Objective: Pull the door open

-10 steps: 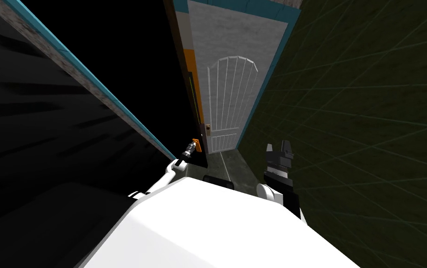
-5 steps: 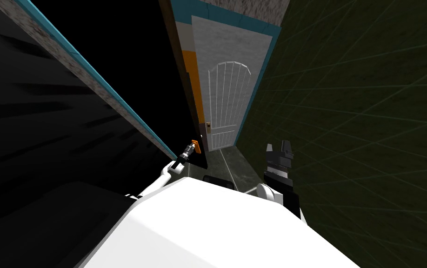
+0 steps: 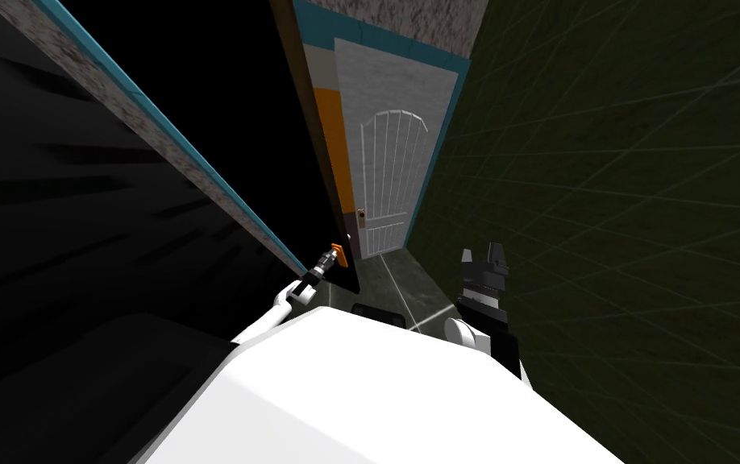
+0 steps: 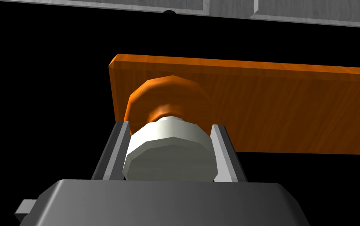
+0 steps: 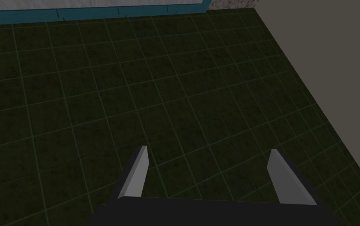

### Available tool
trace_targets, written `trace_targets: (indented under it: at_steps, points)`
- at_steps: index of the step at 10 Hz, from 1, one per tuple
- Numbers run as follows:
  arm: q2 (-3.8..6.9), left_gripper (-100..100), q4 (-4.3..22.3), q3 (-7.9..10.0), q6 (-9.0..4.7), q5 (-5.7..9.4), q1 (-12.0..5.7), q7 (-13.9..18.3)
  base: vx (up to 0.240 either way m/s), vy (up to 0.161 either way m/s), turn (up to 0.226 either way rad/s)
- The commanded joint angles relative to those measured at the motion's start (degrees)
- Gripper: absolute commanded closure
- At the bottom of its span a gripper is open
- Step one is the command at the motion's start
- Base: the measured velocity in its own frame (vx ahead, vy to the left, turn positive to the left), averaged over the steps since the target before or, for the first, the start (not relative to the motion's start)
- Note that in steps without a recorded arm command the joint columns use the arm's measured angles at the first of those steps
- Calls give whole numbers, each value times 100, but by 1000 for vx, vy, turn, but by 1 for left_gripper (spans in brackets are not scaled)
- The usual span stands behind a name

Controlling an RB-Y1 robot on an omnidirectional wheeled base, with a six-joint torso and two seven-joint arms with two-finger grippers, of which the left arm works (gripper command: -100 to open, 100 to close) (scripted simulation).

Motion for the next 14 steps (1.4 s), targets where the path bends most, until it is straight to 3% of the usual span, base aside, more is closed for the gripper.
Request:
trace_targets:
  at_steps: [1, 7, 8, 14]
  points:
    - [76, 100, 1, -62, -123, -9, 66, 57, -196, 70, -127]
    - [478, 100, 14, -233, -600, -3, 285, 327, -204, 111, -127]
    - [428, 100, 25, -212, -548, -8, 261, 280, -92, 41, -19]
    - [901, 100, 459, -335, -1541, -81, 575, 641, -73, 36, -44]
